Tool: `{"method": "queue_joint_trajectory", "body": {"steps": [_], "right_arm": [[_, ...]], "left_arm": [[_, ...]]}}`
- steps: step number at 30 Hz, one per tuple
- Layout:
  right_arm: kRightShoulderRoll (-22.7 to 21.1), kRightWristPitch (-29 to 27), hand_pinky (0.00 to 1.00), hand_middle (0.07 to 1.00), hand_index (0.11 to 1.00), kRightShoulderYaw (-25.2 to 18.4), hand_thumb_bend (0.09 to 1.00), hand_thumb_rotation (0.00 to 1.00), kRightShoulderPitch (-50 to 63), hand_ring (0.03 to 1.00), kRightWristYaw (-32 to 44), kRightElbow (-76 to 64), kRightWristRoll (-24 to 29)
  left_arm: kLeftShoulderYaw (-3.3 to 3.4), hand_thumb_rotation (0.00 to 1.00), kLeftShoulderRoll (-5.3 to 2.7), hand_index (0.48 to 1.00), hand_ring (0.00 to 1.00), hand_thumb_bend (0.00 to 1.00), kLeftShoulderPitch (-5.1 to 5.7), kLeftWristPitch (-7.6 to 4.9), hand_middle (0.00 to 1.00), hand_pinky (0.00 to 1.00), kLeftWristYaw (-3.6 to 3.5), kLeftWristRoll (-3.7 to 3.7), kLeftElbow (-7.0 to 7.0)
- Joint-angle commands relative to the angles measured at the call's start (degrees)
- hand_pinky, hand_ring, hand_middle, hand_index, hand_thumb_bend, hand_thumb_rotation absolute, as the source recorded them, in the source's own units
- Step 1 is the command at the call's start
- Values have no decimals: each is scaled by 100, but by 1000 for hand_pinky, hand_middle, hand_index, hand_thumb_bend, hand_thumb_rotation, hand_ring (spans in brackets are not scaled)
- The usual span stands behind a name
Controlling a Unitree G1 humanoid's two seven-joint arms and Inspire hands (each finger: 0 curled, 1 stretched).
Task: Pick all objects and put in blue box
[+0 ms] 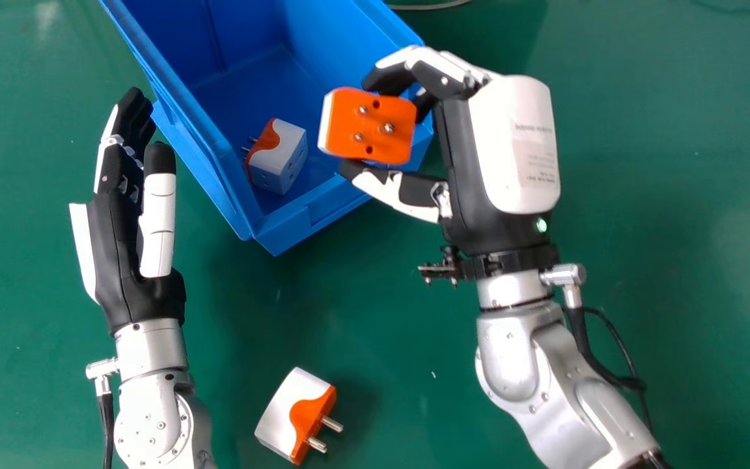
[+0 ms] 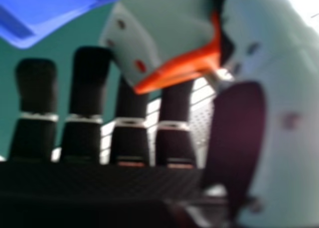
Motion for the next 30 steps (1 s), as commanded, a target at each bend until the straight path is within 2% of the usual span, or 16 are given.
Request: {"method": "queue_joint_trajectory", "body": {"steps": [1,7,9,14,18,24,28,30], "right_arm": [[51,-67,301,529,526,-28,493,0,-317,419,-37,48,23],[111,-200,304,529,522,60,493,0,-901,422,-57,644,38],[124,-280,305,527,521,81,493,0,-1054,425,-33,825,84],[186,-450,307,521,519,146,493,0,-1454,427,-166,1424,82],[237,-587,309,514,516,288,494,0,-2028,427,-349,2456,-14],[356,-877,304,517,511,673,494,0,-2844,431,-867,4032,-196],[448,-1018,301,519,510,781,494,0,-3089,432,-870,4667,-143],[471,-1006,304,516,506,849,495,0,-3173,434,-837,4949,-164]], "left_arm": [[-45,785,-11,864,922,815,-73,-60,906,906,-13,50,-119],[-56,783,-4,864,923,818,-110,-60,906,906,23,96,-74],[-53,783,2,864,922,820,-120,-63,906,906,66,123,-65],[-31,783,43,864,921,824,-160,-38,906,904,42,102,-39],[-33,784,46,865,921,827,-186,-44,907,903,34,105,-24],[-30,789,57,865,921,824,-201,-36,907,905,107,172,-39],[-35,789,83,864,920,823,-195,-35,906,904,159,222,-33],[-45,791,109,864,919,822,-189,-51,906,903,202,275,-22]]}}
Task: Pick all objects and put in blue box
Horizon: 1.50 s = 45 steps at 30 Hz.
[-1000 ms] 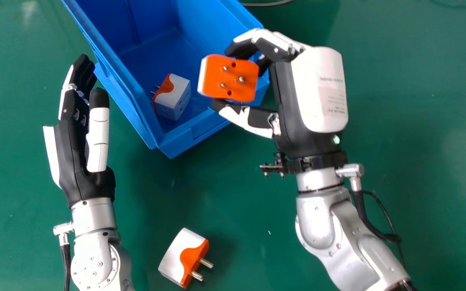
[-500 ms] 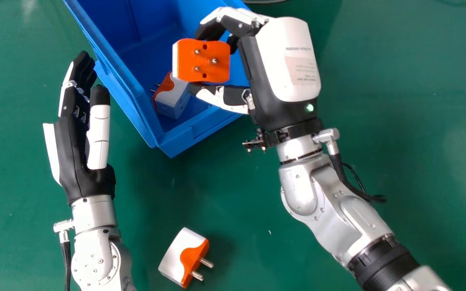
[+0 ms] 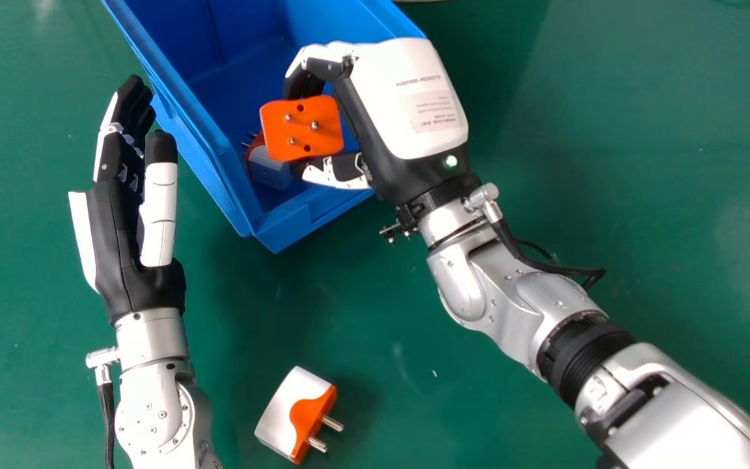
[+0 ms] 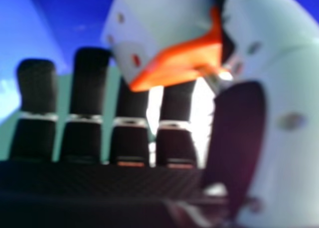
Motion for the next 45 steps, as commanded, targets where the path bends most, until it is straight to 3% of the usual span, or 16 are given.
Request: {"method": "queue_joint_trajectory", "body": {"steps": [1,8,12,25,29,32,34,35,38,42,45], "right_arm": [[47,-16,304,516,506,84,495,0,-292,434,-80,233,13],[44,204,296,516,516,310,493,0,-390,430,-84,660,-22],[36,185,303,510,524,335,494,0,-404,432,-146,710,29],[45,336,313,499,538,445,494,0,-475,436,-222,699,32],[37,604,313,509,529,606,494,0,-500,438,-322,658,-109],[28,689,361,600,600,668,477,0,-504,529,-361,623,-126],[32,717,463,685,669,688,573,0,-498,625,-411,599,-112],[36,723,463,685,669,693,573,0,-493,625,-430,589,-101],[57,780,587,792,750,696,676,0,-485,741,-497,564,-85],[95,954,684,862,800,711,739,0,-484,818,-687,546,-110],[122,1064,762,907,828,700,780,0,-483,870,-763,529,-88]], "left_arm": [[-48,791,74,864,919,822,-55,-63,906,903,28,116,-30],[-30,797,45,864,919,819,-54,-68,907,902,-15,48,-9],[-35,798,59,865,919,819,-51,-77,907,903,11,90,4],[-12,799,46,864,920,816,-71,-111,907,903,1,57,55],[-27,798,60,864,919,816,-61,-102,906,902,47,111,58],[-28,800,53,863,919,816,-56,-92,905,902,26,84,43],[-21,799,48,862,919,814,-58,-99,905,904,16,64,47],[-19,799,52,862,919,814,-58,-104,905,904,19,68,50],[-15,797,62,861,918,809,-62,-108,904,902,-8,49,58],[-4,797,53,860,918,803,-69,-120,904,900,-50,14,65],[-7,795,60,859,919,801,-70,-115,904,901,-19,51,62]]}}
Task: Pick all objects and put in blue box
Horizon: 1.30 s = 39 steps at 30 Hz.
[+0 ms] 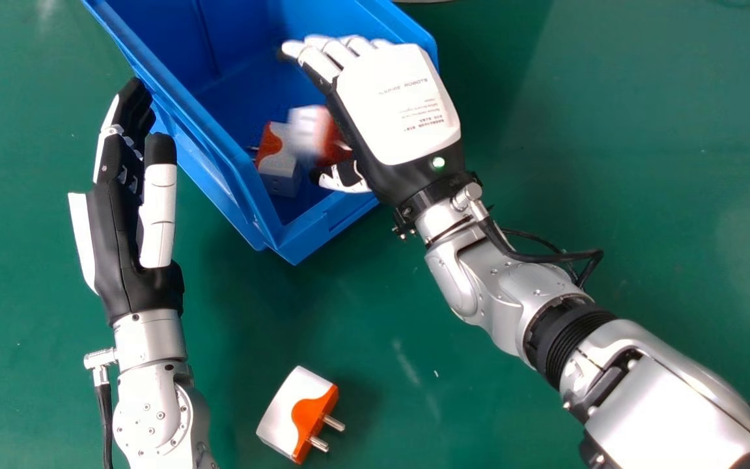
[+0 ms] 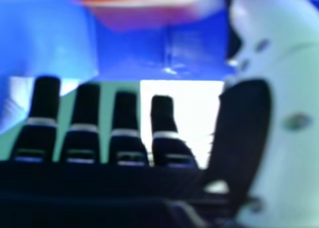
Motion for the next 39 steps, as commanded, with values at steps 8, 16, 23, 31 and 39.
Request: {"method": "queue_joint_trajectory", "body": {"steps": [8,16,23,31,39], "right_arm": [[85,317,883,958,855,16,798,26,-37,938,-252,-184,-2],[87,388,930,979,863,-22,833,30,46,968,-256,-307,46],[-36,454,966,988,880,-373,856,40,486,984,55,-1183,349],[-335,615,948,992,924,-899,806,122,1846,981,312,-3491,595],[-510,964,934,983,929,-1061,755,212,3182,976,731,-5442,389]], "left_arm": [[-28,800,39,860,918,808,-68,-102,904,899,39,57,-16],[-32,800,20,861,920,807,-42,-117,906,900,1,33,-42],[-38,798,-3,862,920,808,21,-132,907,901,-18,23,-91],[-34,792,-17,862,919,808,38,-89,906,899,-108,-76,-135],[-28,788,-24,861,920,814,34,-56,906,904,-191,-135,-165]]}}
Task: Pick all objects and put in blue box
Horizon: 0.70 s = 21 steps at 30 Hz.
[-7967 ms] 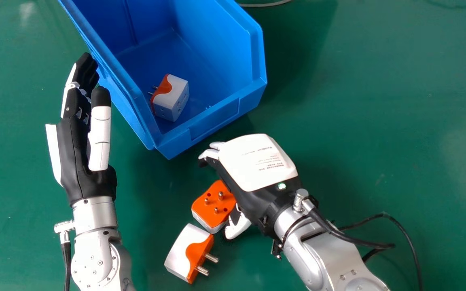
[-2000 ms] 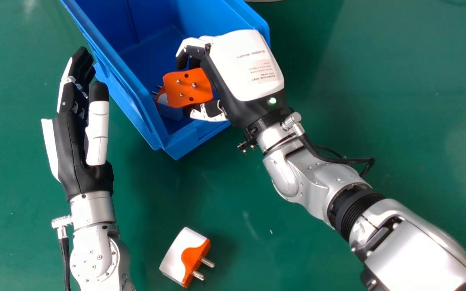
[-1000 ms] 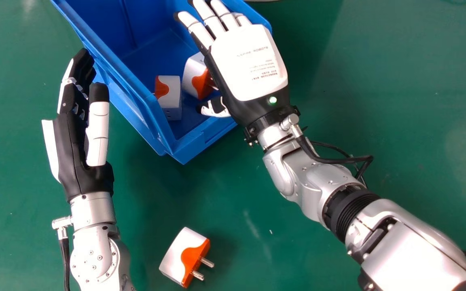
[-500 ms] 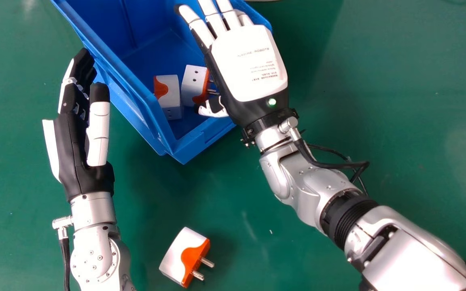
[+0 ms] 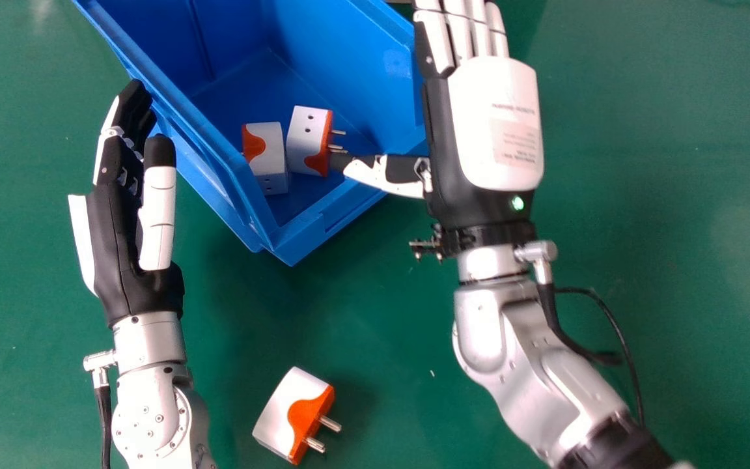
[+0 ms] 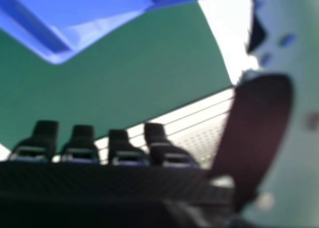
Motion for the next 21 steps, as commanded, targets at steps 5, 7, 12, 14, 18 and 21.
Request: {"method": "queue_joint_trajectory", "body": {"steps": [5,7,12,14,18,21], "right_arm": [[-207,-236,898,955,916,-268,750,224,817,950,272,-1045,178],[-329,-379,890,949,912,-432,754,223,1106,943,593,-1351,441],[-686,-334,836,924,882,-834,767,232,1626,909,2068,-2042,1327],[-868,137,830,930,870,-908,771,222,1770,907,2705,-2439,1237],[-1030,943,844,930,851,-973,784,227,1969,915,3665,-3165,1020],[-1078,1389,848,922,835,-920,818,241,2024,917,4115,-3513,749]], "left_arm": [[-32,787,4,862,918,815,22,-45,906,904,-41,20,-140],[-36,787,-2,862,918,816,22,-42,906,904,-20,43,-149],[-52,789,-44,865,918,810,-21,-36,906,903,-39,32,-122],[-56,790,-35,866,918,811,-31,-32,905,903,-38,46,-108],[-56,791,-16,865,919,813,-26,10,905,903,-31,59,-135],[-54,793,-20,865,921,820,-20,16,906,907,-50,39,-152]]}}
